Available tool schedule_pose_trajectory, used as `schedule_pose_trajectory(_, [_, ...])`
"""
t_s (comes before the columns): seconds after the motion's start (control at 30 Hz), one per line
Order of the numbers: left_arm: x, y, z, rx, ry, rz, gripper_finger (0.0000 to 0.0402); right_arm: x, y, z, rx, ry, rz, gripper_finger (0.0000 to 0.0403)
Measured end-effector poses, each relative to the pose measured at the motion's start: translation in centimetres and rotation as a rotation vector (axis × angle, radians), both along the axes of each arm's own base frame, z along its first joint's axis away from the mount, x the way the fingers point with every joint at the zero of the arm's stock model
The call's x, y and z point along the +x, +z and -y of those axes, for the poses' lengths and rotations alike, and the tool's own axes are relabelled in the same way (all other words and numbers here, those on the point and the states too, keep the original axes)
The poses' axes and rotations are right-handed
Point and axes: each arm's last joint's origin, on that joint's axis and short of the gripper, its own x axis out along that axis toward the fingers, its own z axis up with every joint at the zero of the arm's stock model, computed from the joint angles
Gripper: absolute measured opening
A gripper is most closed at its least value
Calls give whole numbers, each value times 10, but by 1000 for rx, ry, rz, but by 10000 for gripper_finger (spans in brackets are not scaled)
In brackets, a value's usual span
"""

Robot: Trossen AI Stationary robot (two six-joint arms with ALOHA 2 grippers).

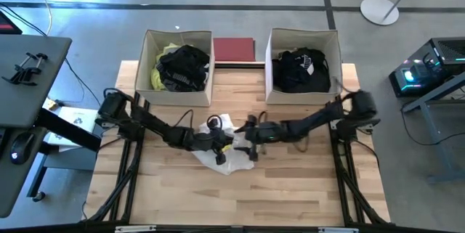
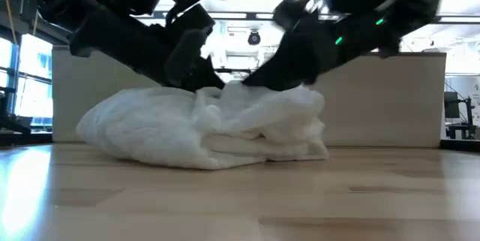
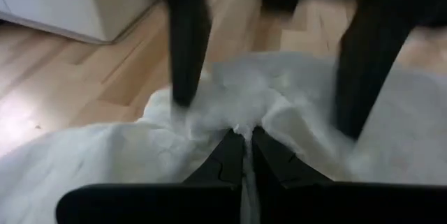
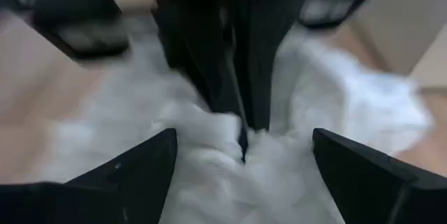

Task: Sort clothes
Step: Put the left white cloth into the right brown laundry organizer

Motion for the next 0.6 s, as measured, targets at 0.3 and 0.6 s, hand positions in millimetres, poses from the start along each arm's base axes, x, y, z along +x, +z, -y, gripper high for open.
schedule_pose_trajectory(0.3, [-9,19,0,33,-18,-53,5,48,-40,10,8,31,-252,251])
schedule_pose_trajectory(0.6, [-41,73,0,-11,-15,-55,99,43,-42,16,98,16,-307,35])
